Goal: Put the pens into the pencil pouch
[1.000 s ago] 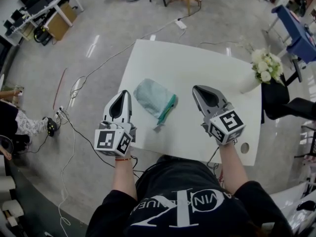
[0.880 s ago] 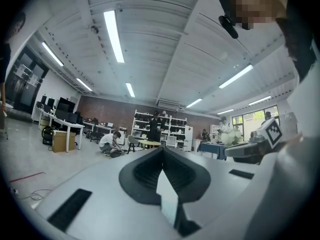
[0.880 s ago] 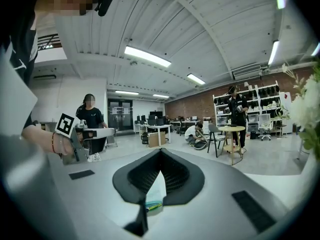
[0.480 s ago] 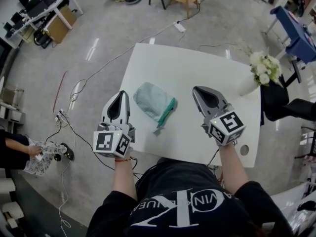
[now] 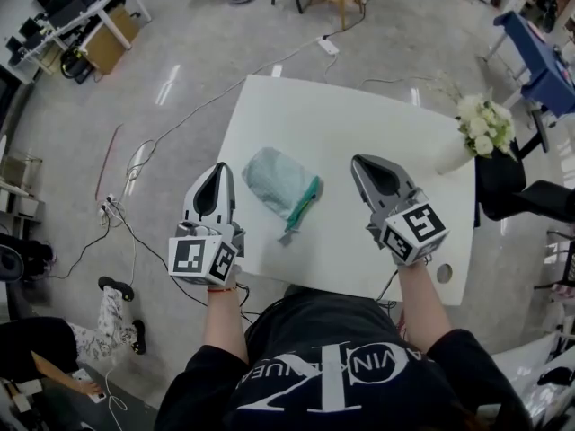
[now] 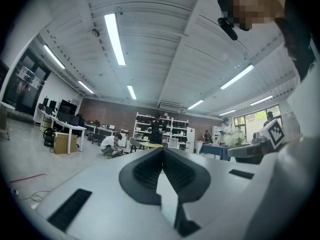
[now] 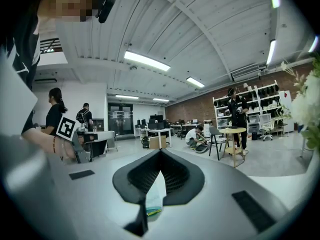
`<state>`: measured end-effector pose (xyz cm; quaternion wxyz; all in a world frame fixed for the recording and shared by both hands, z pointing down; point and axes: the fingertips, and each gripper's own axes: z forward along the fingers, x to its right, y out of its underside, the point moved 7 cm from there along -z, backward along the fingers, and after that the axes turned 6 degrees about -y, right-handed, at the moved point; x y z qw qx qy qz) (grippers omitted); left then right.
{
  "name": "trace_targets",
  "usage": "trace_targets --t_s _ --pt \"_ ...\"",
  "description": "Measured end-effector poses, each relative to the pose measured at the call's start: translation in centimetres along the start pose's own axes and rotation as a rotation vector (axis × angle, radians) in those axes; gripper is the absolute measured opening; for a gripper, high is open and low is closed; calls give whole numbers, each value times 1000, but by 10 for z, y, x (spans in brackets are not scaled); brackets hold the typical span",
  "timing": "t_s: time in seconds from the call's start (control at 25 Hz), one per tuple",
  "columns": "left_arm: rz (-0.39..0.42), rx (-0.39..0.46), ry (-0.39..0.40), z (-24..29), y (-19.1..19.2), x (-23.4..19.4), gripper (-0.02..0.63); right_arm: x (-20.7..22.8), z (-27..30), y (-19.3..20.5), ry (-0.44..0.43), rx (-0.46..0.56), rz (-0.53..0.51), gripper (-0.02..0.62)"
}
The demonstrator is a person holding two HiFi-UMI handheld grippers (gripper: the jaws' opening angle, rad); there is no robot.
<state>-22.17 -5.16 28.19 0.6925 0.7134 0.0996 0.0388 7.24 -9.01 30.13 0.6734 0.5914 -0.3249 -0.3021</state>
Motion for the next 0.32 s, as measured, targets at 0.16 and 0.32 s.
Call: trace_targets --t_s 0.16,0.32 --pt "5 4 -11 0 0 -3 5 0 2 2 -2 1 5 9" --pt "5 0 -18 -1 2 -7 5 -1 7 3 -5 -10 16 9"
